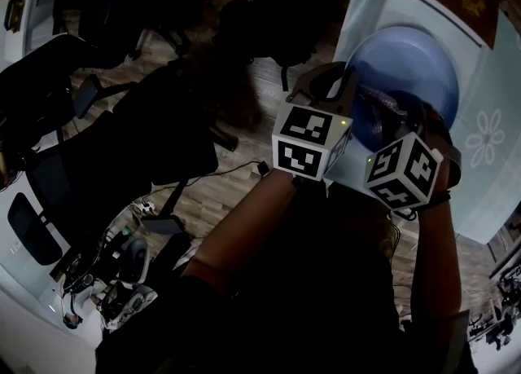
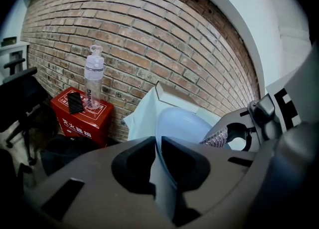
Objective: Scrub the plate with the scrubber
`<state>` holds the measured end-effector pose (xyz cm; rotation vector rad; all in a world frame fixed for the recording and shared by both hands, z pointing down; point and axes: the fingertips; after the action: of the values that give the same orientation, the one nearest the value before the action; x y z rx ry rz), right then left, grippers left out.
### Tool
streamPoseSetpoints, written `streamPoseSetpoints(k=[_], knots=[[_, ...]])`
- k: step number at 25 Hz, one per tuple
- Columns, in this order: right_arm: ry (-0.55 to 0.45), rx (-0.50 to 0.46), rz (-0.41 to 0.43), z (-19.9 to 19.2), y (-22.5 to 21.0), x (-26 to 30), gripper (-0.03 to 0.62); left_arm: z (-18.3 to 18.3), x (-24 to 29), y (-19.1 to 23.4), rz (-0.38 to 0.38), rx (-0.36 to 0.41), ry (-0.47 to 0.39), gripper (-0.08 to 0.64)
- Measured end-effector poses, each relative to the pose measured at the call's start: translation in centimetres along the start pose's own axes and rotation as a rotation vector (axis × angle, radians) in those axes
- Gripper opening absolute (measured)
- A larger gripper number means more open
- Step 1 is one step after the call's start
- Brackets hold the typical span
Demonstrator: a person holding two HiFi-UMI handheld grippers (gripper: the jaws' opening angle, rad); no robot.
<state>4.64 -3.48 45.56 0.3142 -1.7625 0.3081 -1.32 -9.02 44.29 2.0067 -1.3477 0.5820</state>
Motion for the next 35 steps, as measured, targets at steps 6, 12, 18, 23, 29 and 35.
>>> streamPoseSetpoints(k=[6, 12, 18, 23, 29, 35], knots=[[-0.013, -0.010, -0.075, 0.1, -2.6, -0.2, 0.083, 0.0, 0.0, 0.0, 0.002, 0.001, 0.000, 0.036], [-0.003, 0.047, -0.178, -1.3, -7.6, -0.8, 0.083, -0.1, 0.0, -0.2, 0.004, 0.023, 0.003, 0.035], [0.043, 0.111, -0.230, -4.5, -9.6, -1.6, 0.083, -0.1, -0.1, -0.2, 0.006, 0.029, 0.006, 0.036], [0.099, 0.145, -0.256, -7.0, -8.9, -2.3, 0.083, -0.1, -0.1, -0.2, 0.002, 0.037, 0.008, 0.037], [0.180, 0.166, -0.232, -8.3, -6.1, -2.8, 0.083, 0.0, -0.2, -0.2, 0.004, 0.051, 0.018, 0.037], [0.160, 0.170, -0.198, -7.7, -2.8, -2.7, 0.083, 0.1, -0.6, -0.1, 0.007, 0.063, 0.029, 0.040]])
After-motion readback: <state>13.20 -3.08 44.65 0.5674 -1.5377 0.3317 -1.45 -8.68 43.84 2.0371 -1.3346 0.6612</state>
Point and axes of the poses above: the fingertips, and each gripper's own axes: x forward along the fingers, y to its left, z out of its top, and after that the axes turned 15 degrees about z, right-handed
